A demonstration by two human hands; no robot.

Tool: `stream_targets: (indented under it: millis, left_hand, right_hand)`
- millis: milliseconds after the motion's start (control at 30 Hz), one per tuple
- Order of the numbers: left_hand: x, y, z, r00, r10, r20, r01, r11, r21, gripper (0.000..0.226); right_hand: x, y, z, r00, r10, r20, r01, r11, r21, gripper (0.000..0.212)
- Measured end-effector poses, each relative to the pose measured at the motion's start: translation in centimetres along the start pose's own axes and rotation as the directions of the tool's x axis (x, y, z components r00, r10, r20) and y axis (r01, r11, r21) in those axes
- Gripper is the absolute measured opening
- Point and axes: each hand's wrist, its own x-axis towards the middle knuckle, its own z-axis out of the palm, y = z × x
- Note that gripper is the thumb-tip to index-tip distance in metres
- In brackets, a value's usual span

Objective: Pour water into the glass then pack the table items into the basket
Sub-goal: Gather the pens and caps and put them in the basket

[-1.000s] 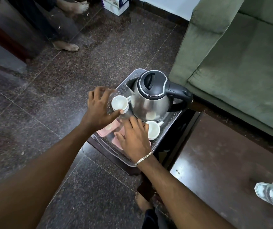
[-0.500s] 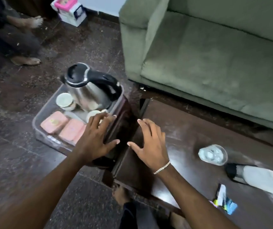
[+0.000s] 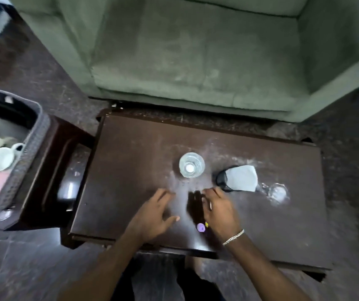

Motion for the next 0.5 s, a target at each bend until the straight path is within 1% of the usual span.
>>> stream_targets:
  millis: [33, 67, 100, 133, 200, 233, 333, 400, 500]
  left_hand:
    - [0.3, 0.6, 1.7, 0.999, -0.014, 0.049, 0.015, 1.0, -0.005, 0.061]
    - [0.5, 1.1, 3.3, 0.995, -0.024, 0.097, 0.025, 1.0, -0.012, 0.057]
    - [0.5, 1.6, 4.8, 0.99, -0.025, 0.141, 0.028, 0.999, -0.018, 0.055]
    - [0.6, 1.9, 5.9, 0.985, -0.02, 0.174, 0.023, 1.0, -0.019, 0.054]
    - [0.5, 2.2, 8.2, 0.976, -0.023, 0.217, 0.028, 0.999, -0.021, 0.053]
    - [0.5, 2.3, 9.0, 0.974, -0.024, 0.224, 0.029, 0.999, -0.018, 0.053]
    - [0.5, 2.6, 11.1, 0.979, -0.023, 0.205, 0.024, 1.0, -0.004, 0.046]
    - [0.7, 2.8, 11.9, 0.987, -0.012, 0.163, 0.013, 1.0, -0.004, 0.037]
    - [0.9, 2.9, 12.3, 0.994, 0.015, 0.105, -0.011, 0.999, -0.046, 0.019]
  right_hand:
    - [-0.3, 1.5, -0.1, 0.997, 0.041, 0.064, -0.04, 0.999, -0.003, 0.039]
    - [-0.5, 2.8, -0.1, 0.99, 0.044, 0.133, -0.042, 0.999, -0.016, 0.045]
    - [-0.6, 3.9, -0.1, 0.98, 0.009, 0.199, 0.0, 0.999, -0.045, 0.048]
    - [-0.5, 4.8, -0.1, 0.961, -0.05, 0.27, 0.078, 0.992, -0.095, 0.05]
    - [-0.2, 6.2, 0.3, 0.903, -0.144, 0.405, 0.237, 0.953, -0.19, 0.051]
    - [0.1, 6.6, 0.5, 0.877, -0.171, 0.449, 0.298, 0.927, -0.229, 0.048]
    - [0.9, 7.2, 1.3, 0.822, -0.254, 0.51, 0.449, 0.84, -0.305, 0.033]
    - [1.6, 7.3, 1.4, 0.807, -0.275, 0.523, 0.489, 0.808, -0.33, 0.032]
    - [2.6, 7.4, 1.3, 0.794, -0.299, 0.53, 0.516, 0.791, -0.328, 0.036]
